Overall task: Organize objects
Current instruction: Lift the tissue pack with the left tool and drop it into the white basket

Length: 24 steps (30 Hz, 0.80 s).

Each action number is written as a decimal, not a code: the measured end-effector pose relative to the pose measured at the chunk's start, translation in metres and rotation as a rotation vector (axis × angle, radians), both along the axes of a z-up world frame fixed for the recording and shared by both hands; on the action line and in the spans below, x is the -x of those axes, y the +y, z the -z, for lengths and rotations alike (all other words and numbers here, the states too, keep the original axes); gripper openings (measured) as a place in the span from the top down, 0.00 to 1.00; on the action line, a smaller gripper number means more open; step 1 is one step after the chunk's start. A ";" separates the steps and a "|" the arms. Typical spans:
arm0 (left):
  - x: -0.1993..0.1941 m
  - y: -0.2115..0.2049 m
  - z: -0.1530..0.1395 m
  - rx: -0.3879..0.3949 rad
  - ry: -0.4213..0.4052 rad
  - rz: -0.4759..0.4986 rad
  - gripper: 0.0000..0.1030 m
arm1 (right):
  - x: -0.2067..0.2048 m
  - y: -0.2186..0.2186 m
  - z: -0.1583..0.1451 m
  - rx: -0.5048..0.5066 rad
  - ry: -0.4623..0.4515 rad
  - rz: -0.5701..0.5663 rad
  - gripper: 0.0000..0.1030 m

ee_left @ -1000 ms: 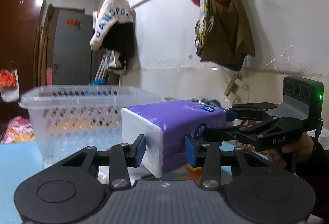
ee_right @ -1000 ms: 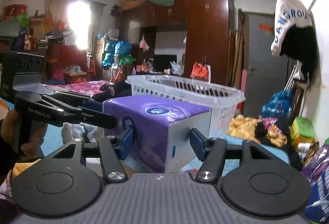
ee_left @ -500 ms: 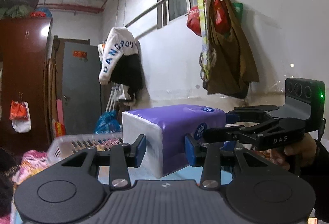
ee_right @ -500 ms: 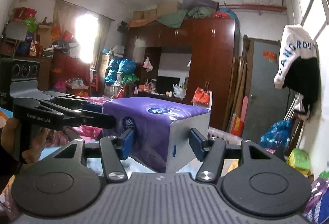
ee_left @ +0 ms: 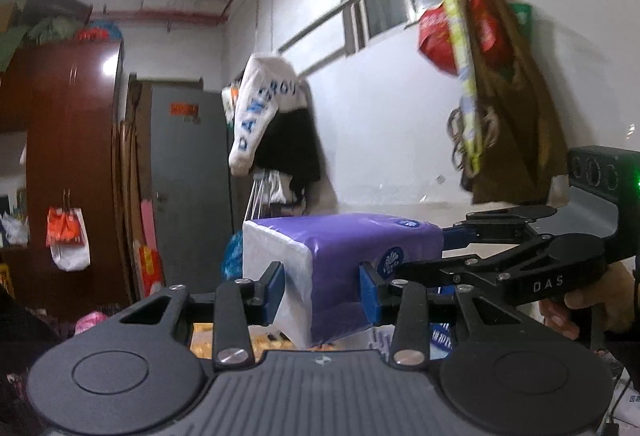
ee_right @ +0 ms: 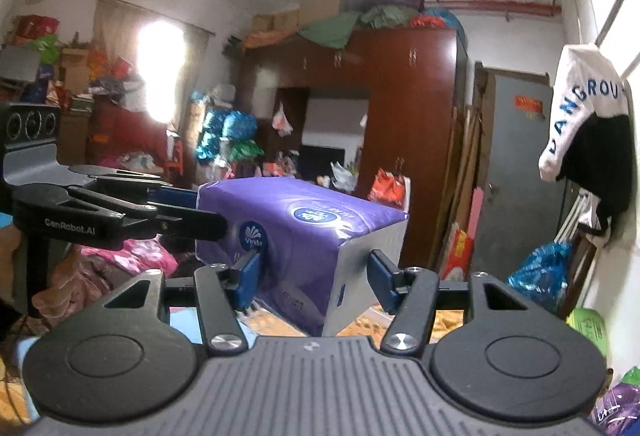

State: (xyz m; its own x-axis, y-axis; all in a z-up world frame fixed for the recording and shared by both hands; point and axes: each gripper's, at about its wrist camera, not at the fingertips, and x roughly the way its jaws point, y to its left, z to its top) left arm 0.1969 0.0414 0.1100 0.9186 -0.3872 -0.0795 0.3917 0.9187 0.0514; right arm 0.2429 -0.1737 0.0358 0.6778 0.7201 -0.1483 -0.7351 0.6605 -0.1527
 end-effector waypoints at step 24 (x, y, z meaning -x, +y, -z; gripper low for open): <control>-0.073 0.010 0.061 -0.072 0.236 -0.166 0.16 | -0.019 0.012 0.045 0.198 0.092 0.168 0.00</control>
